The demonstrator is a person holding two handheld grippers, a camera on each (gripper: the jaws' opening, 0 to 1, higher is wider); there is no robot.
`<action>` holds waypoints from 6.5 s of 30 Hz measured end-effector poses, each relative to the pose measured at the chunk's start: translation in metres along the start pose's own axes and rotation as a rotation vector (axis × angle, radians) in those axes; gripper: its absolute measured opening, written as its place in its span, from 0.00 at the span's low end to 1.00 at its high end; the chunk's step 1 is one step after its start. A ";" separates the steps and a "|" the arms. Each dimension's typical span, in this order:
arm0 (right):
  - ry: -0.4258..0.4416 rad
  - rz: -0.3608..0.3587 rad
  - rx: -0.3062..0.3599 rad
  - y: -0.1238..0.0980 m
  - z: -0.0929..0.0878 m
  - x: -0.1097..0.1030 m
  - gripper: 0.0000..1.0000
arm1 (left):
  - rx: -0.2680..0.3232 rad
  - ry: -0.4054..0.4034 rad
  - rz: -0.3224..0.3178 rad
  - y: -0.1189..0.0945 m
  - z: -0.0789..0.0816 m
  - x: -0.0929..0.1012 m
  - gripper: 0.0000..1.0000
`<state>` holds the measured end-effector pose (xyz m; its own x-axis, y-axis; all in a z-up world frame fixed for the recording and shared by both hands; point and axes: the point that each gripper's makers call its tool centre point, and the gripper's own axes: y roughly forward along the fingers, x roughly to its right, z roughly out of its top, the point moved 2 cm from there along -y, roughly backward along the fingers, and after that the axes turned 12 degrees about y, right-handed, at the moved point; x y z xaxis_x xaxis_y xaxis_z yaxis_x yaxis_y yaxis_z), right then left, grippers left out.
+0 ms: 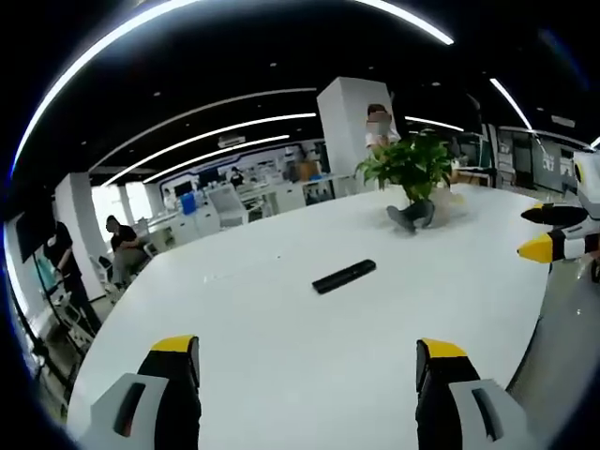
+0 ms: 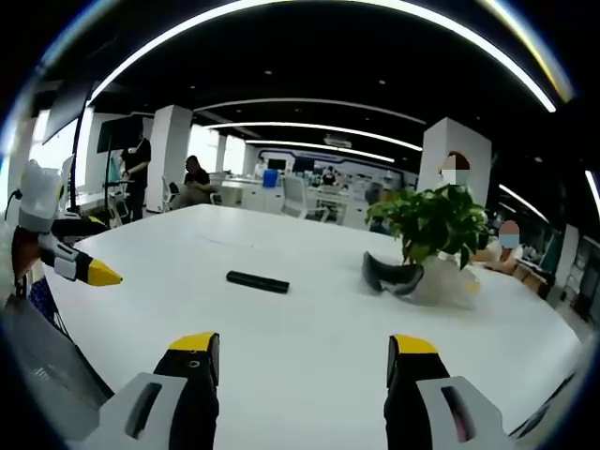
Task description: Press the specified remote control buttons in sequence, fully releasing each button before pressing the next.
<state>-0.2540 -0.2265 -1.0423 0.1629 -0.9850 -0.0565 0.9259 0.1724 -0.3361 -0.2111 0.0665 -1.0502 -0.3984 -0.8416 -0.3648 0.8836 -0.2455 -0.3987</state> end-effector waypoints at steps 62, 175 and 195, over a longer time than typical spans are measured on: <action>-0.027 -0.021 -0.129 0.008 -0.022 0.002 0.60 | -0.230 0.644 -0.516 0.256 0.015 0.025 0.71; -0.046 0.008 -0.134 0.008 -0.023 -0.002 0.52 | -0.563 0.790 -0.941 0.225 -0.022 0.069 0.23; -0.031 0.018 -0.119 0.005 -0.021 -0.003 0.44 | -0.578 0.794 -0.939 0.192 -0.029 0.084 0.23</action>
<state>-0.2570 -0.2229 -1.0632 0.1912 -0.9809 -0.0351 0.8761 0.1867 -0.4445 -0.0824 -0.0373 -1.1816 -0.9946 0.0798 -0.0670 0.0529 -0.1678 -0.9844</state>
